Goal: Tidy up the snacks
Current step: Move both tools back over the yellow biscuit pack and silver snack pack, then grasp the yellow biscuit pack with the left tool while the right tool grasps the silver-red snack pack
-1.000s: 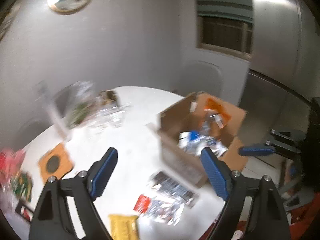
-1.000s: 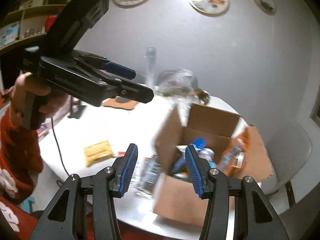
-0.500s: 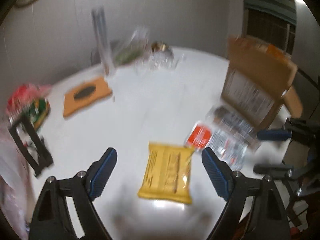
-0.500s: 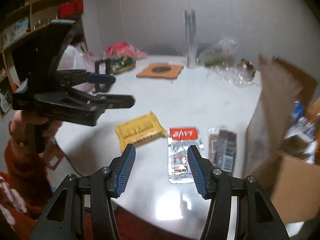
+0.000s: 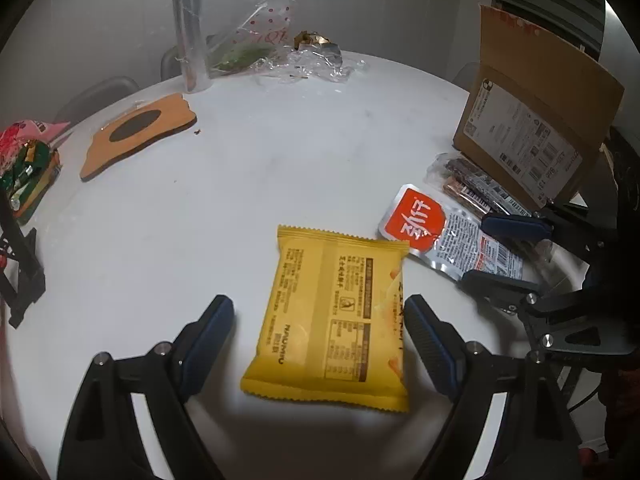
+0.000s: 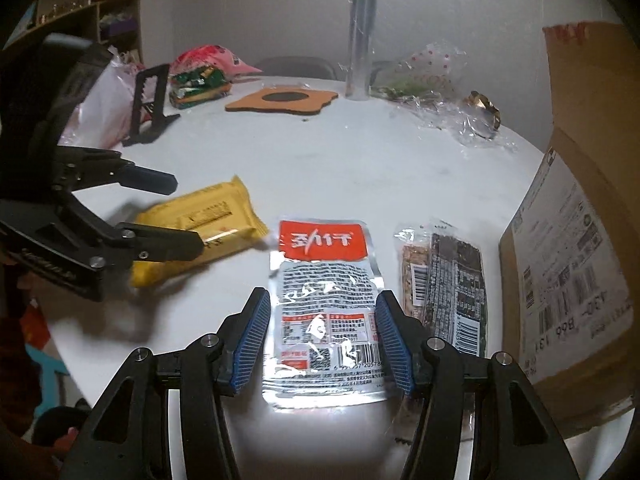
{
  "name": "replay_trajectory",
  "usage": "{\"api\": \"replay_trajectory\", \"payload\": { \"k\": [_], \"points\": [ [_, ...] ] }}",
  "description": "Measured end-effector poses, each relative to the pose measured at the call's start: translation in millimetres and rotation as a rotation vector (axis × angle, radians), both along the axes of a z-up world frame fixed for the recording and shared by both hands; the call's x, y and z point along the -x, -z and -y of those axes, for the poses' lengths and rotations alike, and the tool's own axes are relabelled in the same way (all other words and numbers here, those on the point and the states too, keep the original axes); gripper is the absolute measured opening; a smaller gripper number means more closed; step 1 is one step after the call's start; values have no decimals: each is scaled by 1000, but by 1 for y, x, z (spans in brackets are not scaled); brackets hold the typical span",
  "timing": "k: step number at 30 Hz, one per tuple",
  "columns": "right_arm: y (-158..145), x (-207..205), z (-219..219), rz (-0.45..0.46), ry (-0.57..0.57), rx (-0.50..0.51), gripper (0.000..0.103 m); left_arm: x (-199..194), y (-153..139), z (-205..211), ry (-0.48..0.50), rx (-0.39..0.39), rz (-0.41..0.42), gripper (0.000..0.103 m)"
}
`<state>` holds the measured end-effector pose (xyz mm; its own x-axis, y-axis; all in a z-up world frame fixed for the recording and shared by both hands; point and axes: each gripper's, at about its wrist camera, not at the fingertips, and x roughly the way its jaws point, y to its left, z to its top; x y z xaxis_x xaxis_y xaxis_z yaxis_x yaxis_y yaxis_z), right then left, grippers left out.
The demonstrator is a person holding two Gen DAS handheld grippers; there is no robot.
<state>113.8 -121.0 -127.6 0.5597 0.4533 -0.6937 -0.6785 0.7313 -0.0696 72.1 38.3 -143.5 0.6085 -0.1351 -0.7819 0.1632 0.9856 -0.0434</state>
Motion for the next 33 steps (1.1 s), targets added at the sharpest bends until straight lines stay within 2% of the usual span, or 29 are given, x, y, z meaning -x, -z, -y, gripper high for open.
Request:
{"api": "replay_trajectory", "payload": {
  "k": [5,16,18,20,22,30,33],
  "points": [
    [1,-1,4,-30,8,-51,53,-2,0,-2,4,20,1,85],
    [0,23,-7,-62,-1,-96,54,2,0,-5,7,48,8,85],
    [-2,20,-3,-79,47,-116,60,2,0,-5,11,48,8,85],
    [-1,17,0,-103,91,-138,71,3,1,-5,15,49,4,85],
    [-1,15,2,-111,114,-159,72,3,2,-4,23,49,-2,85],
    [1,15,-11,-84,129,-116,74,1,6,-1,14,14,3,84],
    [2,13,-16,-71,144,-86,74,2,6,-4,13,17,9,78]
  ]
}}
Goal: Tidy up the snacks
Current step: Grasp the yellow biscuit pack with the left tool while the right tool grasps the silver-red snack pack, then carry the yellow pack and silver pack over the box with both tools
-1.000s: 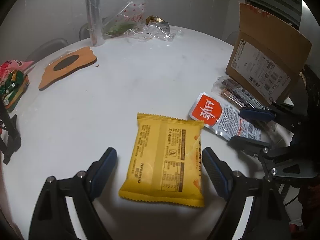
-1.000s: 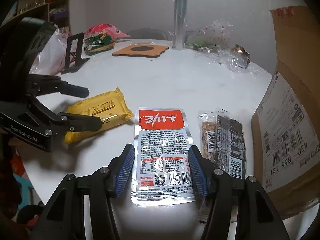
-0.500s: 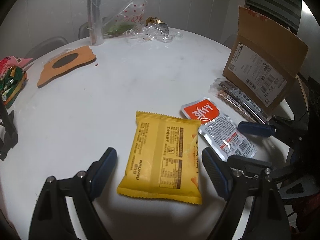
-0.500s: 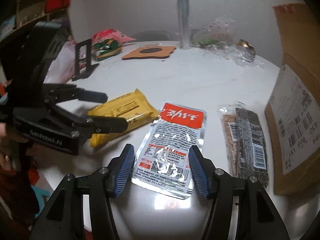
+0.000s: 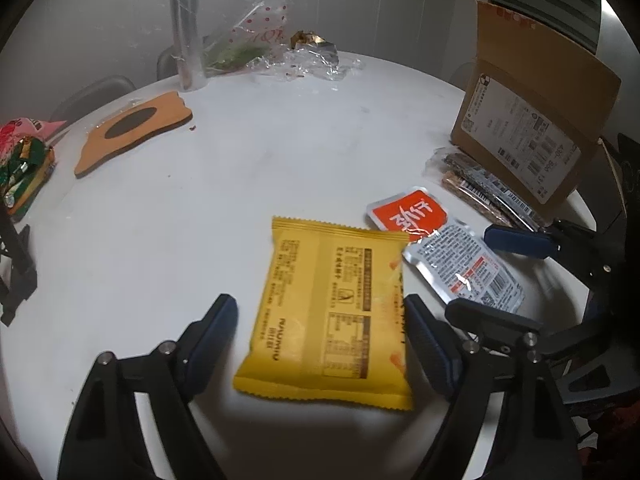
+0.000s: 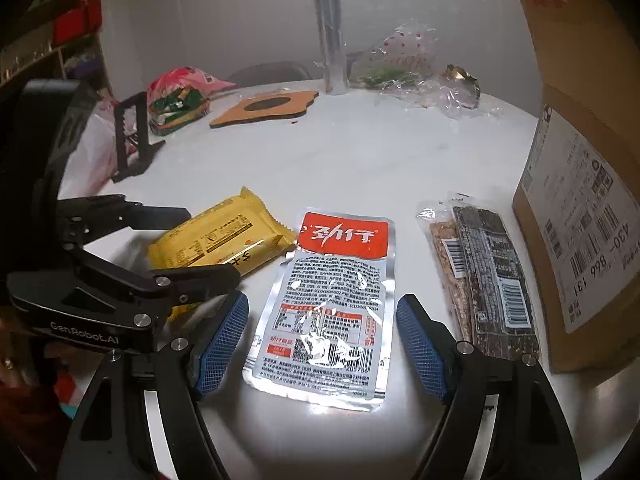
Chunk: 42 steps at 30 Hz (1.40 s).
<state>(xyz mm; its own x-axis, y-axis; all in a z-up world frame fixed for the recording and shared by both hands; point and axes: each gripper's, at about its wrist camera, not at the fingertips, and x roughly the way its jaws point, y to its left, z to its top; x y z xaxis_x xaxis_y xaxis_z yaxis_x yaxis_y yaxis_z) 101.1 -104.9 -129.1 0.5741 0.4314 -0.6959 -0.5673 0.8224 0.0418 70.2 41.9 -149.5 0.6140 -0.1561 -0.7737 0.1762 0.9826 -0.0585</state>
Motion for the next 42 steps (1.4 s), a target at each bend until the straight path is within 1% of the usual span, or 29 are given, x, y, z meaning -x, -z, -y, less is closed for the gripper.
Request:
{"api": "replay_trajectory", "payload": {
  "k": [2,10,13,14,19,22,25,36,38,42],
  "points": [
    [0,-1,-3,6,7,12,74,1,-1,-3,-6,2,5,68],
    [1,-5,-17,22,23,59,74,3,-1,-12,-38,-1,20,67],
    [2,-8,-19,26,38,77,73,4,-1,-15,-43,6,24,67],
    [1,-9,-19,28,41,77,67,5,-1,-15,-43,3,25,66],
    [1,-8,-20,40,23,84,66,6,-1,-18,-55,11,23,66],
    [-2,-5,-19,62,19,88,66,6,-2,-21,-69,15,23,66],
    [-7,-3,-17,62,9,71,66,7,-5,-25,-85,25,29,66],
    [-34,9,-11,94,-68,35,66,21,-37,-29,-124,38,105,66],
    [-43,13,-11,110,-92,27,66,25,-48,-31,-133,37,130,66],
    [-66,23,-13,163,-143,23,66,35,-80,-38,-149,22,196,66]
  ]
}}
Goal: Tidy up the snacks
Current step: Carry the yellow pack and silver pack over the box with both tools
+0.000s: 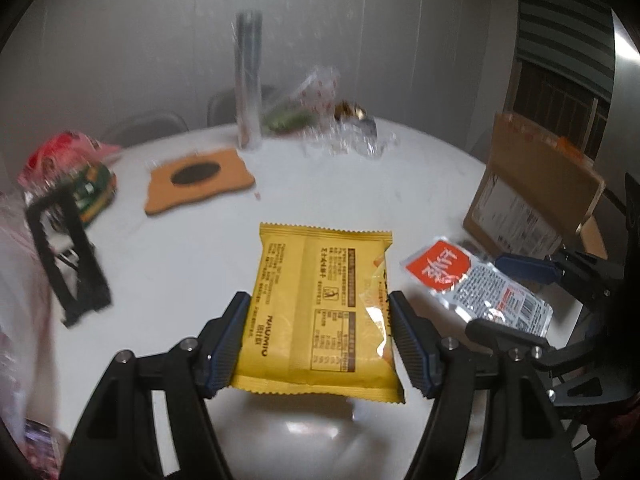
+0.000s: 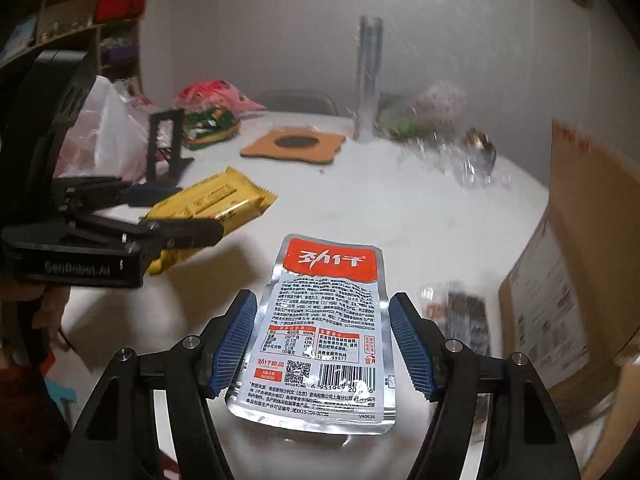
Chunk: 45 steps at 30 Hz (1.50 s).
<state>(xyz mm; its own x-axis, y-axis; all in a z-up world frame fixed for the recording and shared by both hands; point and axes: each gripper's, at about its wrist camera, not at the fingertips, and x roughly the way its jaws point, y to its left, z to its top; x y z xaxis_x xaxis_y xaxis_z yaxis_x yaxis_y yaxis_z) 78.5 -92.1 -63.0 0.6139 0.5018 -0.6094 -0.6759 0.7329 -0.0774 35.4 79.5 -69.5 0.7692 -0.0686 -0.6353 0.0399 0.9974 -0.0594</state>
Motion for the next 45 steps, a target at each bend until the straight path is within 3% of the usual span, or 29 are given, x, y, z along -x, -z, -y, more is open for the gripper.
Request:
{"api": "replay_trajectory", "payload": {
  "k": [10,16,21,28,32,37,45],
  "points": [
    [-84,18,15,196,-48,-44,66,8,-94,12,38,-27,156,66],
    [-124,14,62,286,28,-92,66,-13,-144,62,155,-40,211,66],
    [-135,-4,116,269,127,-130,66,-40,-162,118,288,-49,203,66],
    [-120,-48,178,134,233,-147,66,-77,-160,199,462,-49,133,66],
    [-104,-72,195,25,242,-147,66,-105,-143,235,520,-73,42,66],
    [-90,-91,200,-43,224,-115,66,-126,-124,258,551,-90,-32,66],
    [-82,-97,192,-72,196,-69,67,-142,-102,275,573,-122,-100,66]
  ]
}}
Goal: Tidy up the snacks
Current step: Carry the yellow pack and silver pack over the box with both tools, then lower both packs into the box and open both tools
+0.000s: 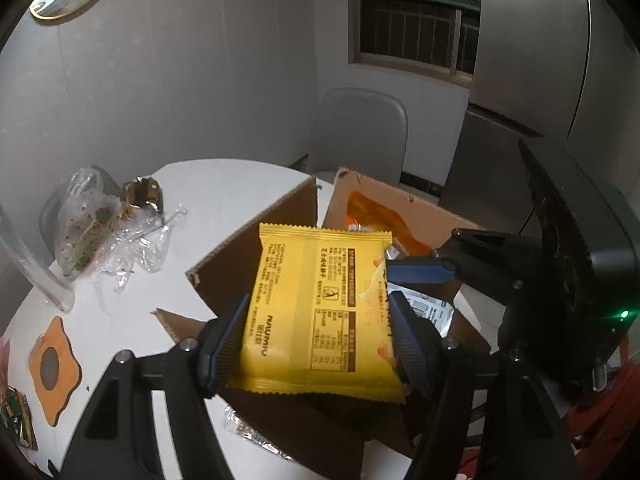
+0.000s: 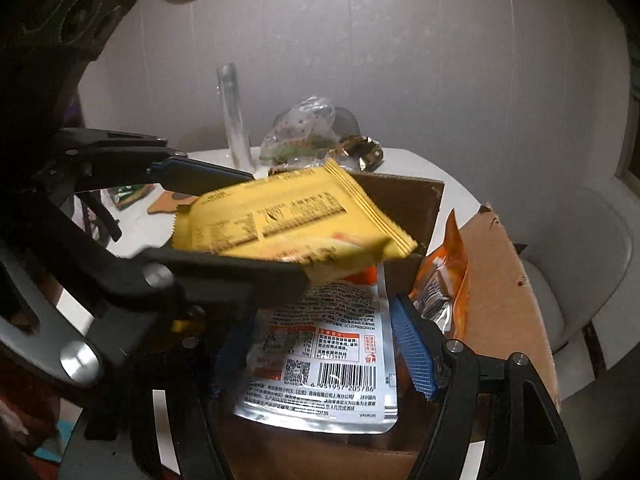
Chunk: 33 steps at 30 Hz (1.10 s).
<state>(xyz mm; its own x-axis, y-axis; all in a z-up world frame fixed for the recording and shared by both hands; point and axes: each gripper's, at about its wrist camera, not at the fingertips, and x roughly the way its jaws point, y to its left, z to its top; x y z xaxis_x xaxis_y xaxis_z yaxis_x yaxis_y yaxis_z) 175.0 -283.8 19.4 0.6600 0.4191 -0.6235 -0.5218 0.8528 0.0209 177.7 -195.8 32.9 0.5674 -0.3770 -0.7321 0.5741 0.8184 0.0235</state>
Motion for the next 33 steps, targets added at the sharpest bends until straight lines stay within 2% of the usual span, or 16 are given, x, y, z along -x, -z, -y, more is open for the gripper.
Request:
{"api": "replay_trajectory", "payload": {
  "k": [14,22,33],
  "points": [
    [16,0,11,-41,17,22,67,-17,19,16,22,-68,-57,66],
    [19,-3,6,-37,7,43,72,-20,25,23,26,-104,-71,66],
    [17,6,5,-38,-7,61,73,-22,29,28,28,-131,-97,67]
  ]
}}
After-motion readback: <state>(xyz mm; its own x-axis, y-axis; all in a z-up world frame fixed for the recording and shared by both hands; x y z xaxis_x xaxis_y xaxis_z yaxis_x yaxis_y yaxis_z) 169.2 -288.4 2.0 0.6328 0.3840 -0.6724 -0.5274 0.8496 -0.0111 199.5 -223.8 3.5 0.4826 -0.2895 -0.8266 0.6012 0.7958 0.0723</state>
